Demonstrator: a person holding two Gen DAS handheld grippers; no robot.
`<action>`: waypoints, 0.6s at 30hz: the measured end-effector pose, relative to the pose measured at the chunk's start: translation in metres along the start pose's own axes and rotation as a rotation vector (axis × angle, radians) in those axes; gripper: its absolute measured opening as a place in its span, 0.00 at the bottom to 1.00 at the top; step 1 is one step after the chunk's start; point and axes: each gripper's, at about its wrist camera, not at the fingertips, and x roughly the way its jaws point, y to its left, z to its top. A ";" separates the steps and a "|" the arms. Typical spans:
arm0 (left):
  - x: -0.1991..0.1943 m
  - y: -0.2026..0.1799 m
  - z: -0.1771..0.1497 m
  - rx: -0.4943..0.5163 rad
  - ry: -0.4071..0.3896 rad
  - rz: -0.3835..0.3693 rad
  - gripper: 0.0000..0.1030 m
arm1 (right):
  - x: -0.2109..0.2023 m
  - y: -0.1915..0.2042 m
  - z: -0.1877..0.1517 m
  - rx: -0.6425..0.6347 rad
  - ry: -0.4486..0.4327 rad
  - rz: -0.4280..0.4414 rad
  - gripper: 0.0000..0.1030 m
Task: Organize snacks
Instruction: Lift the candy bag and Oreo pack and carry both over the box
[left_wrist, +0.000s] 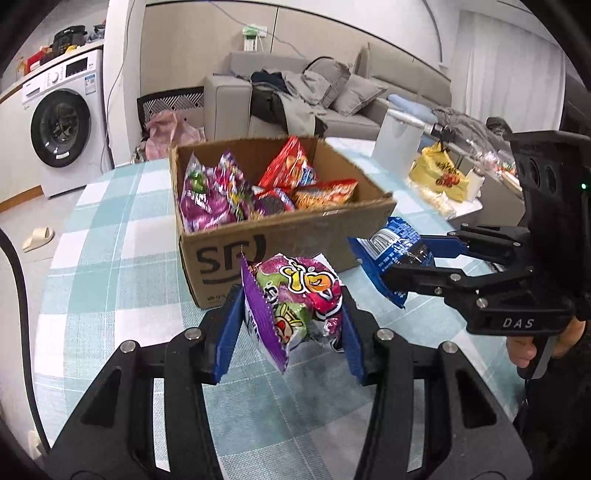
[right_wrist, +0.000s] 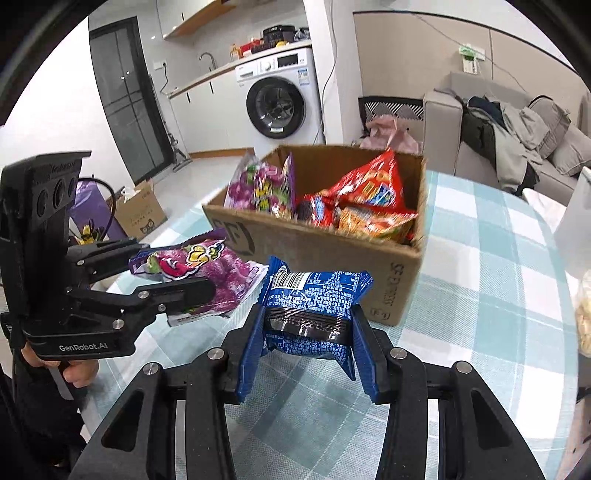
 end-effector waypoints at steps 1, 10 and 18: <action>-0.004 0.000 0.001 0.001 -0.010 0.002 0.44 | -0.004 -0.001 0.001 0.003 -0.010 -0.002 0.44; -0.042 0.001 0.012 -0.024 -0.097 0.029 0.44 | -0.028 -0.005 0.007 0.022 -0.082 -0.016 0.44; -0.050 -0.002 0.018 -0.041 -0.129 0.056 0.44 | -0.029 -0.007 0.013 0.038 -0.124 -0.019 0.44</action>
